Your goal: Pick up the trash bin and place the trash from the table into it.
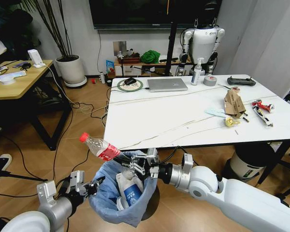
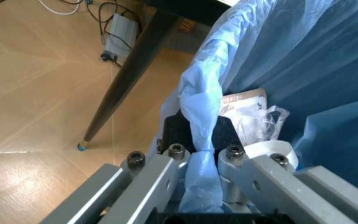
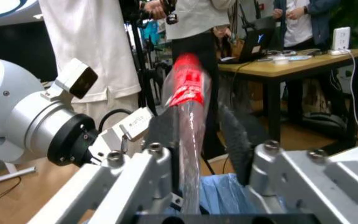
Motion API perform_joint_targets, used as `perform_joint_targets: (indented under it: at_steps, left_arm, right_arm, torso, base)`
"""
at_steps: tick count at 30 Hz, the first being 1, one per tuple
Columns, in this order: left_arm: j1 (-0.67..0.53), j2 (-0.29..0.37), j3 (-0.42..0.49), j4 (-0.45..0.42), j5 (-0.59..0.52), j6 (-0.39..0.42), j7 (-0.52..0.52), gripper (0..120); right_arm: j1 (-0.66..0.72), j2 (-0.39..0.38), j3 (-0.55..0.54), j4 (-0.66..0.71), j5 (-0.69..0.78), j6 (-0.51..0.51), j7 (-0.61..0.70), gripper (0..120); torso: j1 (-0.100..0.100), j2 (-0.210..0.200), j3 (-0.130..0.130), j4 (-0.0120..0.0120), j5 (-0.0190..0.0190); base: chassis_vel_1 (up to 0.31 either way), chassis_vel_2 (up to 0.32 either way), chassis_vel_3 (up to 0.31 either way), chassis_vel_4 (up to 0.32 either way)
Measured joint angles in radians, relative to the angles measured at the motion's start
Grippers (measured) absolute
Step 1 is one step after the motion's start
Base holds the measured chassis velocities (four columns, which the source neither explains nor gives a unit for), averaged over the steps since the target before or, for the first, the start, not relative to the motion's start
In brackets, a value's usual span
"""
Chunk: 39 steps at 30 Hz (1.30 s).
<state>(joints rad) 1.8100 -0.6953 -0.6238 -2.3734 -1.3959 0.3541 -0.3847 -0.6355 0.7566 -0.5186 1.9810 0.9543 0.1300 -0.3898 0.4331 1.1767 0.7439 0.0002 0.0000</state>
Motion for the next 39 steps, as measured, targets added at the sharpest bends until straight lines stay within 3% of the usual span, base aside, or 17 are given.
perform_joint_targets:
  at_steps: [20, 39]
  left_arm:
    - [-0.028, -0.009, 0.014, 0.003, -0.005, 0.001, -0.005, 0]
    - [-0.044, -0.007, 0.066, 0.013, 0.012, 0.009, -0.006, 0]
  right_arm:
    - [0.007, -0.016, 0.001, -0.007, -0.002, -0.007, -0.028, 95]
    - [0.072, -0.040, -0.010, -0.059, -0.108, -0.058, -0.048, 100]
  torso:
    - [0.000, 0.000, 0.000, 0.0000, 0.0001]
    - [0.000, 0.000, 0.000, -0.0001, 0.0001]
  base:
    - [0.000, 0.000, 0.000, 0.000]
    - [0.000, 0.000, 0.000, 0.000]
